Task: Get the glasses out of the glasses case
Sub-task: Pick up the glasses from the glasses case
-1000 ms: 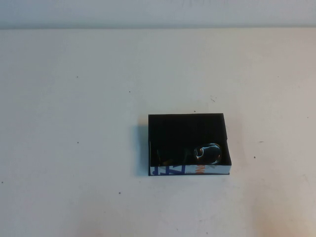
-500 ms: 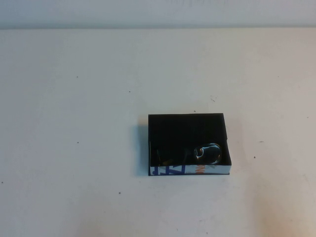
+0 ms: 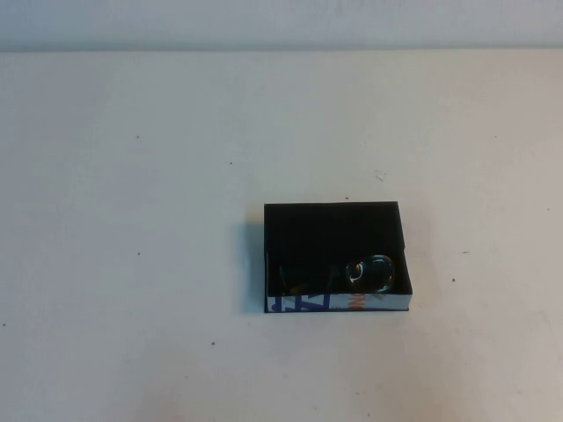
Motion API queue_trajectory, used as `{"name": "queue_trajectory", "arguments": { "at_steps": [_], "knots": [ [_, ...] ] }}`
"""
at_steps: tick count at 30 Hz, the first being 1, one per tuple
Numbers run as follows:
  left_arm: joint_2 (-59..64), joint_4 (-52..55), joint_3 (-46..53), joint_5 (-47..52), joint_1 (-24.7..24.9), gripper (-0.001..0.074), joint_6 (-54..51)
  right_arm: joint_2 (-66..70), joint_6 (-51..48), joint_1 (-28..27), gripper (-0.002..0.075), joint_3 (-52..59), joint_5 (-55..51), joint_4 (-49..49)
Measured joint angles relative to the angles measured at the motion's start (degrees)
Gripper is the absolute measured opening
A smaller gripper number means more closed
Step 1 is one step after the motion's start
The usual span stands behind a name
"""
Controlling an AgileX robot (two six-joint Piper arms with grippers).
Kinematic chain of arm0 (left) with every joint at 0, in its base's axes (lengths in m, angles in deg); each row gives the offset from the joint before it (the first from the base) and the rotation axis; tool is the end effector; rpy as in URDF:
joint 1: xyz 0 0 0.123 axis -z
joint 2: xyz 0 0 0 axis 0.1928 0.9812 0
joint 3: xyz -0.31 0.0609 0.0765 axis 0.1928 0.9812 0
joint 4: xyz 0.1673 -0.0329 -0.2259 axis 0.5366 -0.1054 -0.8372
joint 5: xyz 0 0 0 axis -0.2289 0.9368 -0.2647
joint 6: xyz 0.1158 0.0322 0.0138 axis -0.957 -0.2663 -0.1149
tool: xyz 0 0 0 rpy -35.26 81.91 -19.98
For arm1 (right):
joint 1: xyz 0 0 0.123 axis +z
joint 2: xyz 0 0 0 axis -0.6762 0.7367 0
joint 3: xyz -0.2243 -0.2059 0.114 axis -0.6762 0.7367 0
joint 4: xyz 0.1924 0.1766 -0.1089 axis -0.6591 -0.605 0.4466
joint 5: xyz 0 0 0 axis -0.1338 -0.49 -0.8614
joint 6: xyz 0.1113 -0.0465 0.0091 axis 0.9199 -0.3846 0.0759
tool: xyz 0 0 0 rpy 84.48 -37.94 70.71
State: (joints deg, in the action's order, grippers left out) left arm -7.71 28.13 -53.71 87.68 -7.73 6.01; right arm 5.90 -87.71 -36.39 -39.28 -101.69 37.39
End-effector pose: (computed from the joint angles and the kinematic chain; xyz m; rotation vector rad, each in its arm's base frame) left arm 0.0727 -0.0049 0.1646 0.1225 1.8462 0.0027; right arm 0.0906 0.0480 0.2824 -0.1005 1.9229 0.5326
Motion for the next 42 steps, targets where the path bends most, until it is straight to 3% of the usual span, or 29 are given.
{"name": "queue_trajectory", "arguments": {
  "at_steps": [14, 20, 26, 31, 34, 39, 42],
  "knots": [
    [0.0, 0.0, 0.0, 0.0, 0.0, -0.0005, 0.0, 45.9, -27.8, 0.1, -0.0018, -35.7, -22.8, 8.7],
    [0.0, 0.0, 0.0, 0.0, 0.0, -0.0005, 0.0, 59.9, -30.3, 5.3, -0.0018, -47.6, -30.3, 15.1],
    [0.0, 0.0, 0.0, 0.0, 0.0, -0.0005, 0.0, 69.9, -30.6, 12.5, -0.0018, -55.7, -29.7, 24.0],
    [0.0, 0.0, 0.0, 0.0, 0.0, -0.0005, 0.0, 78.5, -31.5, 14.6, -0.0014, -61.0, -27.7, 29.1],
    [0.0, 0.0, 0.0, 0.0, 0.0, -0.0005, 0.0, 83.1, -33.6, 14.7, 0.0020, -64.1, -27.5, 28.6],
    [0.0, 0.0, 0.0, 0.0, 0.0, -0.0005, 0.0, 89.1, -38.3, 15.5, 0.0184, -68.2, -27.5, 26.7],
    [0.0, 0.0, 0.0, 0.0, 0.0, -0.0005, 0.0, 91.0, -40.8, 17.3, 0.0241, -69.0, -27.5, 26.6]
  ]
}}
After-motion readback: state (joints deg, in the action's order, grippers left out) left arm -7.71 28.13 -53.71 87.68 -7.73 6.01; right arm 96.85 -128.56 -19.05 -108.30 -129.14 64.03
